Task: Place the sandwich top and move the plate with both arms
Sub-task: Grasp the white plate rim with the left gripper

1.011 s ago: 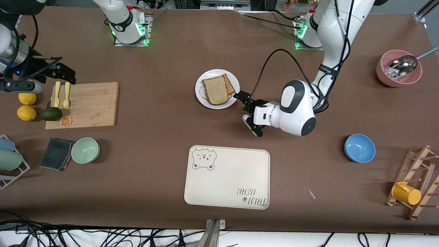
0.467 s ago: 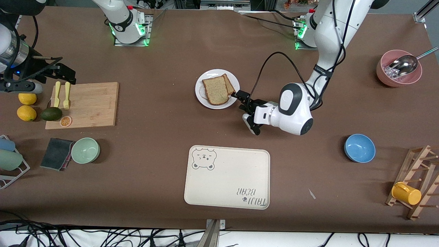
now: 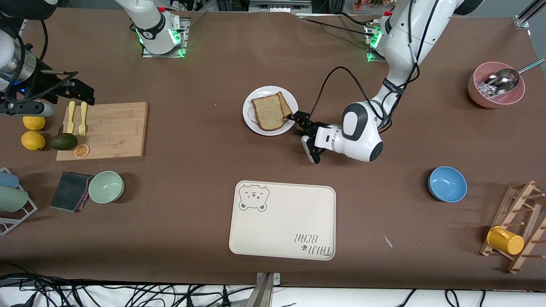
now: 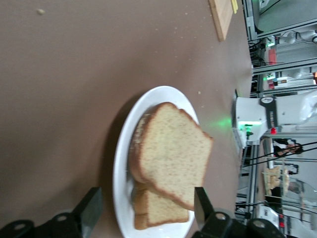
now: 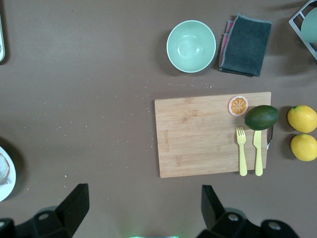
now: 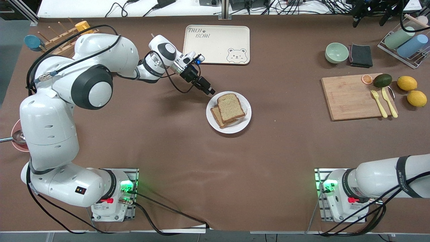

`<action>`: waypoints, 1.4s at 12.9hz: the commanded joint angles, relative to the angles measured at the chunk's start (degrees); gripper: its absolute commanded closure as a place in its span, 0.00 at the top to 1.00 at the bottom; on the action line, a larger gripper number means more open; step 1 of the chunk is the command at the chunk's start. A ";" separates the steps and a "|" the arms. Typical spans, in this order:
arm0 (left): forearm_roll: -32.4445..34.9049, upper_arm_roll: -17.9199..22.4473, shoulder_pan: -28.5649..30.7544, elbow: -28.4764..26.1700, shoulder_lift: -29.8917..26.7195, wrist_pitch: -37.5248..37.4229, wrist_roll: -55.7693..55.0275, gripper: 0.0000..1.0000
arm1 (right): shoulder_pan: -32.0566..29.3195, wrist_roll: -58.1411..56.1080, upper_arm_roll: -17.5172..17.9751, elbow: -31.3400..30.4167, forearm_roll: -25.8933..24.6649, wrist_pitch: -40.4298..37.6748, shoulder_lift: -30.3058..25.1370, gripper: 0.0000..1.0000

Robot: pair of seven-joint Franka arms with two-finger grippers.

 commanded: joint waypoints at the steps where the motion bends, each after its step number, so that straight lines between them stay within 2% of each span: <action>1: -2.04 -0.04 -2.23 -1.56 0.03 3.98 2.75 0.77 | -0.22 0.48 0.15 0.76 0.18 -0.42 0.28 1.00; 3: -2.04 -0.04 -2.68 -2.43 0.12 4.52 3.88 0.68 | -0.22 0.48 0.15 0.76 0.18 -0.42 0.28 1.00; 6: -2.04 0.04 -2.94 -2.88 1.35 5.30 7.75 0.45 | -0.31 0.39 -0.02 0.84 0.18 -0.42 0.63 1.00; 9: -2.21 -0.13 -3.47 -3.14 2.76 7.95 10.57 0.36 | -0.31 0.39 -0.11 0.76 0.18 -0.50 0.63 1.00; 12: -2.39 -0.13 -3.56 -3.23 2.76 7.95 10.66 0.16 | -0.31 0.39 -0.11 0.84 0.18 -0.50 0.63 1.00; 15: -3.62 -0.83 -3.82 -3.23 2.76 7.95 10.66 0.15 | -0.31 0.39 -0.11 0.84 0.18 -0.59 0.63 1.00; 16: -3.62 -0.83 -4.17 -3.23 2.76 7.95 10.58 0.10 | -0.31 0.39 -0.11 0.76 0.18 -0.59 0.63 1.00; 17: -4.14 -0.83 -4.17 -3.23 2.76 7.95 10.57 0.01 | -0.31 0.39 -0.20 0.84 0.18 -0.59 0.72 1.00; 18: -4.84 -0.83 -4.26 -3.23 2.76 7.95 10.57 0.00 | -0.31 0.39 -0.11 0.84 0.18 -0.59 0.72 1.00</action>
